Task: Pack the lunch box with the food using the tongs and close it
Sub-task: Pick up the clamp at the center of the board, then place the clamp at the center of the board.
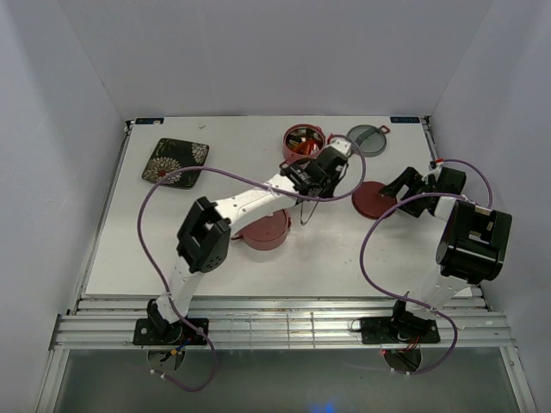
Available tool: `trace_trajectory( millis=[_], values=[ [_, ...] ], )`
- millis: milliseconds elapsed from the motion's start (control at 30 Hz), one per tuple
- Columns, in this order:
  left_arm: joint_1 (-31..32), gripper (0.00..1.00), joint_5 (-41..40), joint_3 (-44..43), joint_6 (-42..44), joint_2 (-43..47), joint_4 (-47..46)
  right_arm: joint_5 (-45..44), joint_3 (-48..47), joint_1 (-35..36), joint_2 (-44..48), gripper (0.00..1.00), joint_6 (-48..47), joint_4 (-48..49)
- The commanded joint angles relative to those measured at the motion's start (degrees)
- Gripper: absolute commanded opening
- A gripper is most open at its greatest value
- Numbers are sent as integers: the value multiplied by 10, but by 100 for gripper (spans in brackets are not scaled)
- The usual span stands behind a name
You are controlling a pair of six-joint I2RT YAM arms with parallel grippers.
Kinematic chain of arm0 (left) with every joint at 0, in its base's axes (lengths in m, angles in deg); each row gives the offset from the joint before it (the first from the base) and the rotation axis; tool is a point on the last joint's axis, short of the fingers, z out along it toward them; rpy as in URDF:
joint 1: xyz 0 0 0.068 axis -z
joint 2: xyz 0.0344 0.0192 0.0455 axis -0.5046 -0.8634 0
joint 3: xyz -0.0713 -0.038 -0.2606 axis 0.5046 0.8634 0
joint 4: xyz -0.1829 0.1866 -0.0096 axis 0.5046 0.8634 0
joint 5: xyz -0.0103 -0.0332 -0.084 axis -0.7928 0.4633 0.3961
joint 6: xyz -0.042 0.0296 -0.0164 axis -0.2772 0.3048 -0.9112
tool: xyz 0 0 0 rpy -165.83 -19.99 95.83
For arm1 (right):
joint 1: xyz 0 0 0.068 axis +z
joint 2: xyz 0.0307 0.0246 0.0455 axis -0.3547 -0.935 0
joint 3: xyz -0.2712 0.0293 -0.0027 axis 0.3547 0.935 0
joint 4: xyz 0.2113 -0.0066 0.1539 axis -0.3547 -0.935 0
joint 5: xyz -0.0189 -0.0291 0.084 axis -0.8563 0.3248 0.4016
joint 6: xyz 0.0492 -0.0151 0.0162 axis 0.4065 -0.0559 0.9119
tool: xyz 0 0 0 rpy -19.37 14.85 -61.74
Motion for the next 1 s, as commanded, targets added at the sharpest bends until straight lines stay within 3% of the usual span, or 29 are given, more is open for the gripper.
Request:
trace_trajectory(
  millis=[0, 100, 333, 433, 467, 600, 967],
  values=[
    [3, 0, -104, -50, 27, 136, 91, 29, 9, 2, 5, 95, 11, 28],
    [-22, 0, -147, -9, 38, 177, 113, 43, 12, 2, 3, 95, 20, 36],
    [-156, 0, -94, 247, 59, 344, 19, 66, 21, 2, 4, 95, 35, 57],
    [-211, 0, -29, 372, 41, 421, -28, 75, 24, 2, 0, 95, 43, 67],
    [-223, 0, -15, 373, 39, 433, -41, 76, 24, 2, 0, 95, 43, 67],
    [-251, 0, 4, 454, 45, 436, -88, 79, 23, 2, -8, 95, 47, 67],
    [-272, 0, 22, 527, 29, 369, -145, 74, 24, 2, 1, 95, 41, 63]
  ],
)
